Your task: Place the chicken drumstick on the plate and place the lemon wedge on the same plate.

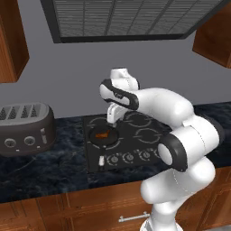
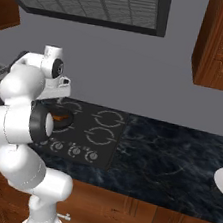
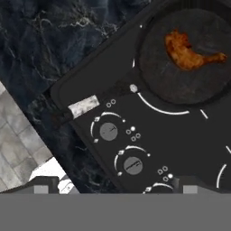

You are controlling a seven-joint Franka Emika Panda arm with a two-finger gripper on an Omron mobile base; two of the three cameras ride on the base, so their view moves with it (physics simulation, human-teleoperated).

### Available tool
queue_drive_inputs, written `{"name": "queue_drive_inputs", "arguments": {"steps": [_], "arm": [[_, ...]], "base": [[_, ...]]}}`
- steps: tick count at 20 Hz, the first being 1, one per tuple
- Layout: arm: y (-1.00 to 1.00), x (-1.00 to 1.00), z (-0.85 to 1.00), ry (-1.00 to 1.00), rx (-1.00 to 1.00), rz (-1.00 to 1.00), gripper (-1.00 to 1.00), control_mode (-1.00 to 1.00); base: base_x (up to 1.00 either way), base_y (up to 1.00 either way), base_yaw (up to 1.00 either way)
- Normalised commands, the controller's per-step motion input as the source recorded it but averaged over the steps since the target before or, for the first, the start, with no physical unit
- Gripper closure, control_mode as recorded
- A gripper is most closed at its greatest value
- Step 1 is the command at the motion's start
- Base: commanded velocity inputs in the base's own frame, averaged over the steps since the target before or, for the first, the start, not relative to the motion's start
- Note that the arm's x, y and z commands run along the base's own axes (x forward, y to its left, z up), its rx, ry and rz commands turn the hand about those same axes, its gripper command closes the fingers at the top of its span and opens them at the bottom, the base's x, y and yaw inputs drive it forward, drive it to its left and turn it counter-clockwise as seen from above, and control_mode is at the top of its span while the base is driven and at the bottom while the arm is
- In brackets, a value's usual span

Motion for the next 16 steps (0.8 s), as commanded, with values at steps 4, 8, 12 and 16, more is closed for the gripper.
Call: {"name": "queue_drive_inputs", "arguments": {"steps": [4, 8, 12, 16], "arm": [[0.11, 0.64, -0.79, -0.03, -0.01, 0.19, -1.0, -1.0], [0.0, 0.4, -0.44, -0.18, 0.0, 0.1, -1.0, -1.0], [0.0, 0.14, -0.19, -0.27, 0.0, 0.08, -1.0, -1.0], [0.12, 0.09, -0.25, -0.2, 0.0, 0.04, -1.0, -1.0]], "base": [[0.0, 0.0, 0.0], [0.0, 0.0, 0.0], [0.0, 0.0, 0.0], [0.0, 0.0, 0.0]]}}
